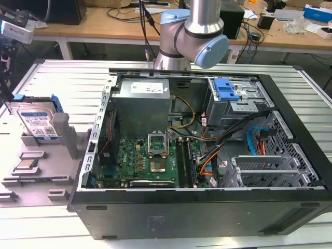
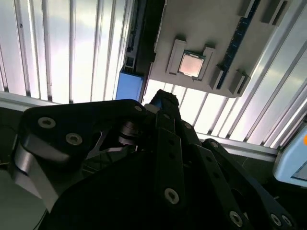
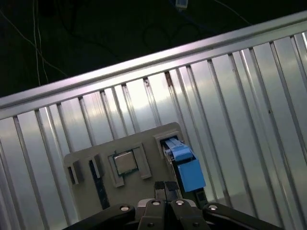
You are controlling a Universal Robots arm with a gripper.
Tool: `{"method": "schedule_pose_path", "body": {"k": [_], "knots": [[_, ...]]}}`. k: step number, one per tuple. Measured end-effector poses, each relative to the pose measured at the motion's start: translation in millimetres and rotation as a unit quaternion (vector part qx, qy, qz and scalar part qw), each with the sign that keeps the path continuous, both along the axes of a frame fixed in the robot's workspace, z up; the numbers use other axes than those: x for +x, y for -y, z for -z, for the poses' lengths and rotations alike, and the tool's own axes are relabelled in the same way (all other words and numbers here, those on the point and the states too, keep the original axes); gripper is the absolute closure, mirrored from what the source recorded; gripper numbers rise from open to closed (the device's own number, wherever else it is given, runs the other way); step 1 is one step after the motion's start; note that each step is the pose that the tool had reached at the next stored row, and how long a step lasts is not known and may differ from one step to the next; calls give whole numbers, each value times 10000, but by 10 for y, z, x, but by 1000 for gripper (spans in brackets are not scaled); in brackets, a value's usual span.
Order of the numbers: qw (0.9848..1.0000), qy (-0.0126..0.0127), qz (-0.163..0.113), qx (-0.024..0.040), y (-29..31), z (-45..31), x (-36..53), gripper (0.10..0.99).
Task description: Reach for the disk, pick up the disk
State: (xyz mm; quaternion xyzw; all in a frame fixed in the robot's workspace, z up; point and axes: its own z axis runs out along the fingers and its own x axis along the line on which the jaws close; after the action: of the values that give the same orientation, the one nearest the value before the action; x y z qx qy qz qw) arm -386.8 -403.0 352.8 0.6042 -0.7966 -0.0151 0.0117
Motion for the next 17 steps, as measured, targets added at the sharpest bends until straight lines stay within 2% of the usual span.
{"method": "schedule_pose_path", "body": {"k": [4,7,12,13,17], "knots": [[9996,0,-279,0,0,0,0,980],[9987,0,-516,0,0,0,0,980],[9954,0,-961,0,0,0,0,980],[9939,0,-1100,0,0,0,0,980],[9905,0,-1376,0,0,0,0,980]]}}
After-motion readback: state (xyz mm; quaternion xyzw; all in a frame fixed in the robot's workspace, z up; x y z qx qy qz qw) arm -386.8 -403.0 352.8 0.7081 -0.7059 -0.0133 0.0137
